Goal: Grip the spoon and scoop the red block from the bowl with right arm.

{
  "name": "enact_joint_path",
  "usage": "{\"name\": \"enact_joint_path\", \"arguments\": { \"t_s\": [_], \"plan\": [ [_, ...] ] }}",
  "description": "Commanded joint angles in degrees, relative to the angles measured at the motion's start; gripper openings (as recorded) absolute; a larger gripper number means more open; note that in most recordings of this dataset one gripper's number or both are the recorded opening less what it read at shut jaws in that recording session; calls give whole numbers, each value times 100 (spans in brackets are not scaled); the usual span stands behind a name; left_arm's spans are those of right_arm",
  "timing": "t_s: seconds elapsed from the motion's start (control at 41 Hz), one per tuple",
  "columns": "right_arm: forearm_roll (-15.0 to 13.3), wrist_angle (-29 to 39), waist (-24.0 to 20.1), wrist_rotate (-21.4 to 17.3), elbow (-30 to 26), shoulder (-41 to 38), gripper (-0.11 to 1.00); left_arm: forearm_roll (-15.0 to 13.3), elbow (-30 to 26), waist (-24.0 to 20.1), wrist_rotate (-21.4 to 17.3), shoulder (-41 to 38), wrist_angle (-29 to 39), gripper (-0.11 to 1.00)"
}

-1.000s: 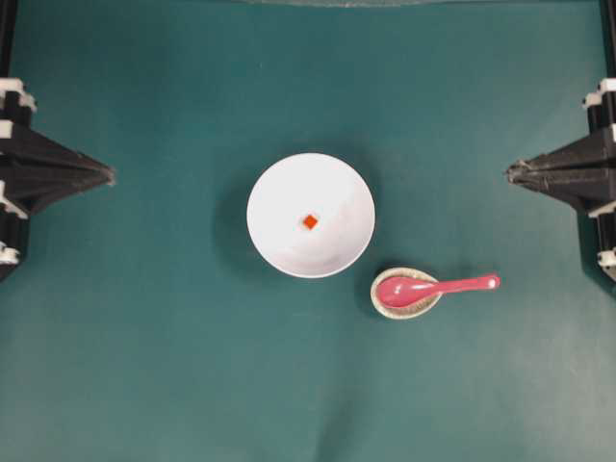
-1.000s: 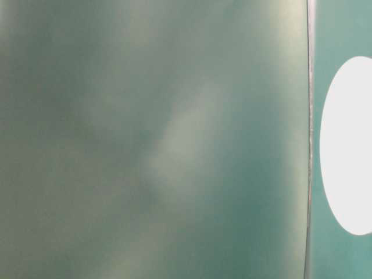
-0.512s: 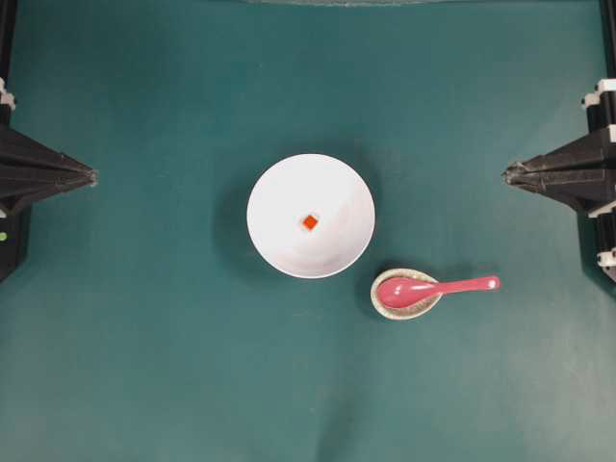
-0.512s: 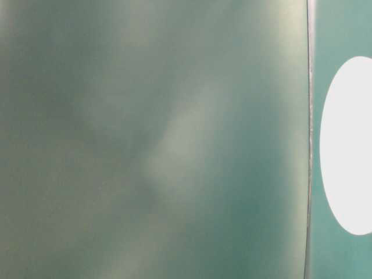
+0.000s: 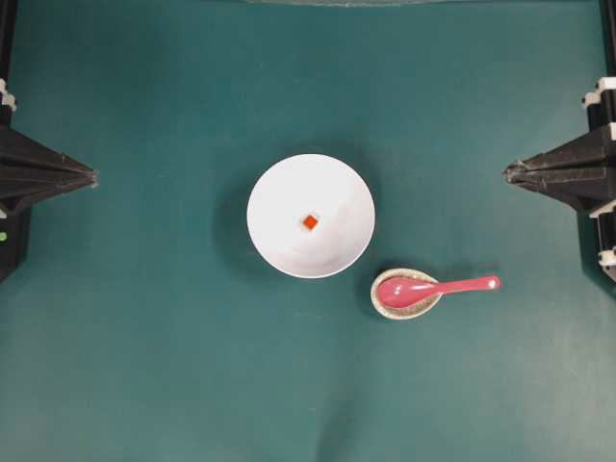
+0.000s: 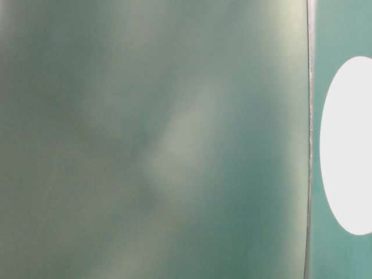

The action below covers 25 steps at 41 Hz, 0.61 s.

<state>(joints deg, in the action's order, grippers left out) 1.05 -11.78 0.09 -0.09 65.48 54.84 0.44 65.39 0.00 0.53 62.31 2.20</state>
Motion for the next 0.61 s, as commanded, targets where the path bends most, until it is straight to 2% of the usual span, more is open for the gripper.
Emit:
{"name": "enact_joint_path", "arguments": {
  "t_s": [0.0,0.317,0.488,0.585],
  "plan": [
    [70,0,9,-9,-167,-70,12,9,-149,9,9,-62,-18,0],
    [272,26,9,-88,-202,-176,41,9,-141,9,18,-70,-18,0],
    [334,158,9,-132,-193,-193,52,18,-149,0,18,-62,-26,0],
    [325,246,9,-132,-202,-185,55,18,-149,9,26,-62,-26,0]
  ]
}}
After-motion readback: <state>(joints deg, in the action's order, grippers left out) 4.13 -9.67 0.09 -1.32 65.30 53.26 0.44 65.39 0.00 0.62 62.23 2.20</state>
